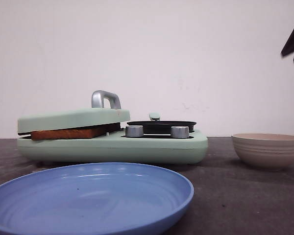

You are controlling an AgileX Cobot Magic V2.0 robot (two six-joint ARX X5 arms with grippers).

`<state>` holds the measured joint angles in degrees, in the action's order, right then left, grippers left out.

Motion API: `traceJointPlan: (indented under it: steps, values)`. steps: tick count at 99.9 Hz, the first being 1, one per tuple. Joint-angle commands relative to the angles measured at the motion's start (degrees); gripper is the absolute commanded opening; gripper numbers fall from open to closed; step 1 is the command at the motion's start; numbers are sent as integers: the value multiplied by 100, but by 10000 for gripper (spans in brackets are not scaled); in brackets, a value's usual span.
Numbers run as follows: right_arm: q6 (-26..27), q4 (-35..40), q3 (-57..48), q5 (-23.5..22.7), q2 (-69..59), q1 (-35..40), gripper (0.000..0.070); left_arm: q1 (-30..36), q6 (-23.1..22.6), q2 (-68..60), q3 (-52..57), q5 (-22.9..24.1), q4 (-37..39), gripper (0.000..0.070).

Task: Make breakfast with bread and shrimp
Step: 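Move the right gripper to the shrimp bowl rim and grasp it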

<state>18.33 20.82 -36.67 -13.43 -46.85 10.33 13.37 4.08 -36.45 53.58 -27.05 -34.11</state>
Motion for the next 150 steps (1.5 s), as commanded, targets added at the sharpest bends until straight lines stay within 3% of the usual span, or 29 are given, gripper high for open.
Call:
traceJointPlan:
  steps: [1,21,41,111,150]
  values:
    - [11,76,-345,-254,-570,-315,210,13,175,302,-201,72,70,498]
    - [-339,555,-1241,-774,-1943,-1281,215,13,275,1178,-861,310,33,498]
    - [-332,675,-1609,-1180,-2911,-1805,215,13,267,1587,-1340,535,-33,499]
    - [-177,-184,-1639,-1373,-4634,-1843,215,13,247,1602,-1926,656,411,499]
    - [-181,-181,-2015,-1364,-5202,-1825,215,13,247,1602,-1926,656,409,499]
